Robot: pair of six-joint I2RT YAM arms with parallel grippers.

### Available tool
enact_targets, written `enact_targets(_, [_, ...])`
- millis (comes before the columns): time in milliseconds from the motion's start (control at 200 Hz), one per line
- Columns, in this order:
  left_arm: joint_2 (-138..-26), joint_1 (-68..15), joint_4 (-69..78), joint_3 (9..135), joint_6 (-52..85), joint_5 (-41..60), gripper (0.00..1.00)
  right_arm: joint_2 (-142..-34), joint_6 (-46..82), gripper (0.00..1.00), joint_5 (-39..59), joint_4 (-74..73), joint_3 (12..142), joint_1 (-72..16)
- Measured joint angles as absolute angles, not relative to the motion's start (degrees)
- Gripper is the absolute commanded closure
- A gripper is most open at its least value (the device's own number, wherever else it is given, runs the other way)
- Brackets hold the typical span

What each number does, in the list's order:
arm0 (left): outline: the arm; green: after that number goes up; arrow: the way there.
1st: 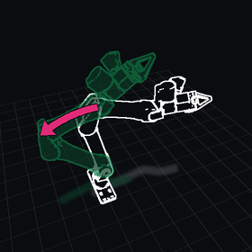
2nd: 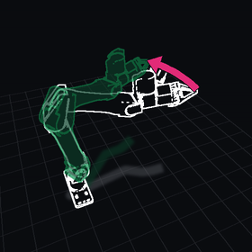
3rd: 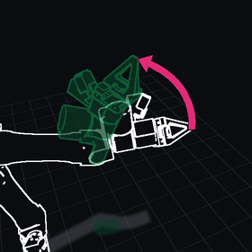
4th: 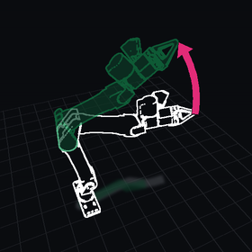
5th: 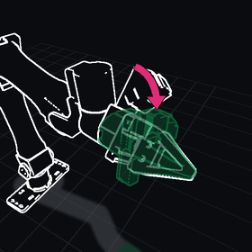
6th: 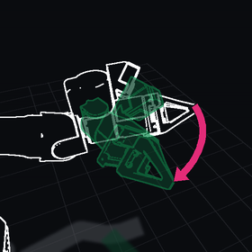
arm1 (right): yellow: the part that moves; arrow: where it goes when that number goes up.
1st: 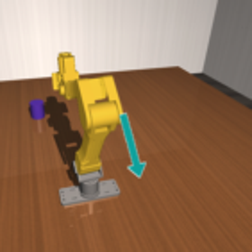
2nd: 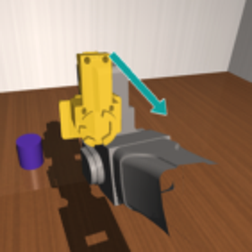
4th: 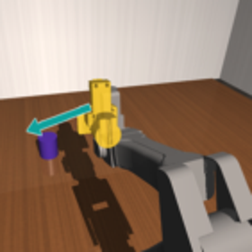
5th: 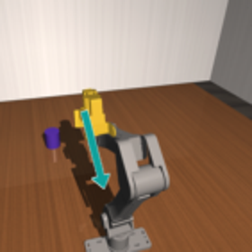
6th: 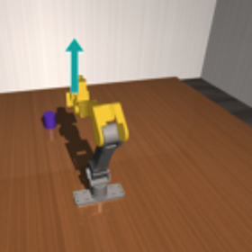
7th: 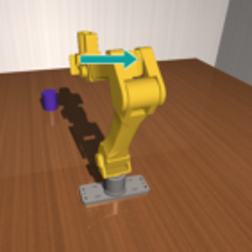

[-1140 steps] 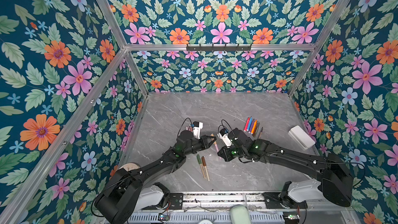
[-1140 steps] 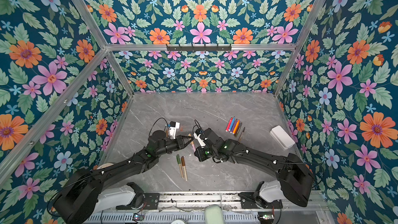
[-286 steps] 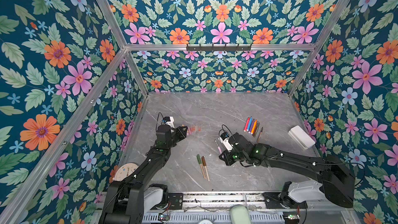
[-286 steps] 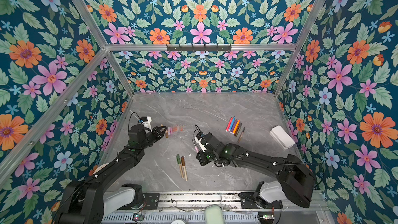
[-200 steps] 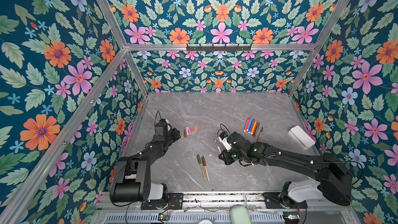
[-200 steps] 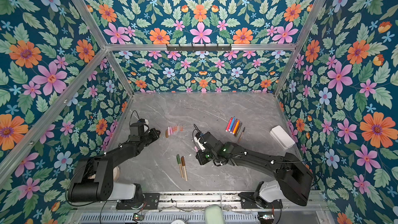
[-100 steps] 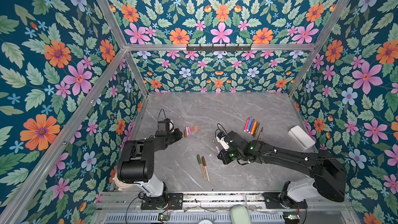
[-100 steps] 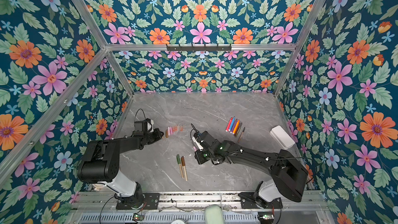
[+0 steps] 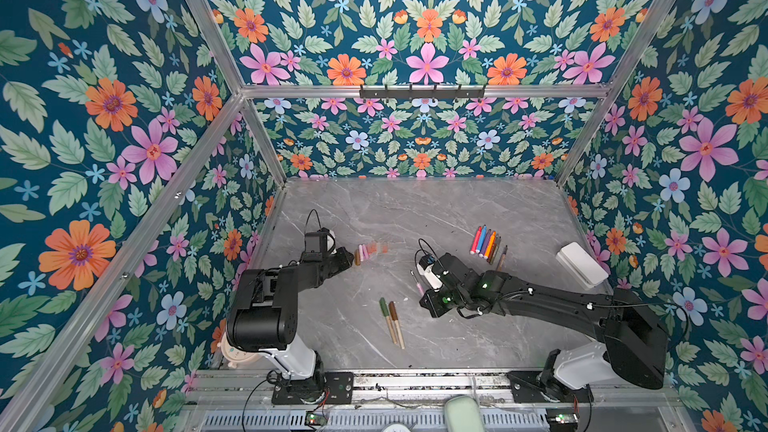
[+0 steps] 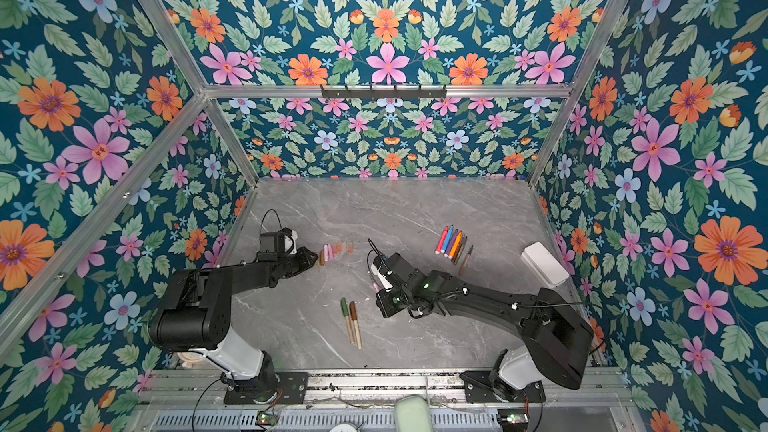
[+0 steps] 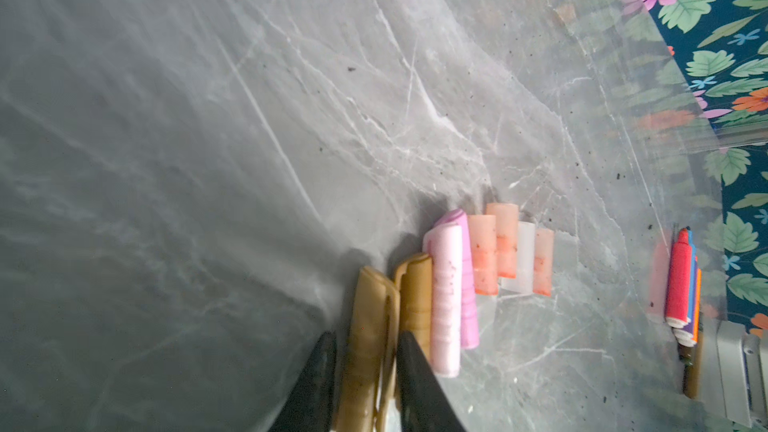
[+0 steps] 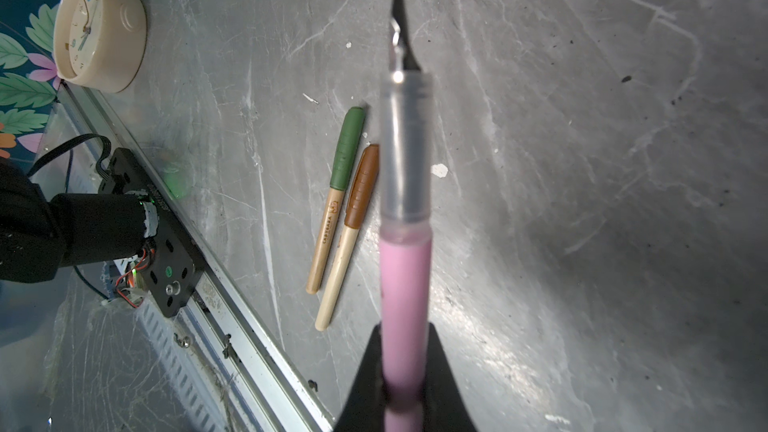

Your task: Open the pen caps

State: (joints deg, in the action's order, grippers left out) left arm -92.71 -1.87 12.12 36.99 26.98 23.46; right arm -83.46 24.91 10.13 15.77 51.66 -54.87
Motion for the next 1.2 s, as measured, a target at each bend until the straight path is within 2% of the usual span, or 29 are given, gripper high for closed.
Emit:
enact_targets(165, [-89.43,-1.87,9.89,37.30,27.14,23.35,0.66,-83.44,24.91,1.00,10.33,15.66,51.55,-54.92])
enact_targets(385, [-85.91,-2.00,9.08,38.30,28.21,23.99,0.85,-83.18,24.93,1.00,10.33,15.53,50.83,-54.96])
enact_targets(435, [-86.08,-2.02,9.28,38.30,28.21,24.60,0.86,-83.18,24.93,1.00,10.33,15.46,50.83,-54.96])
enact_targets(790, [-92.49,-2.42,16.40,38.41,33.08,32.47,0.83,-82.87,24.93,1.00,10.33,15.16,50.57,-55.02])
enact_targets(1200, [-97.60,-2.63,18.83,40.77,34.30,33.54,0.83,-82.76,24.71,1.00,10.31,15.57,50.61,-55.02])
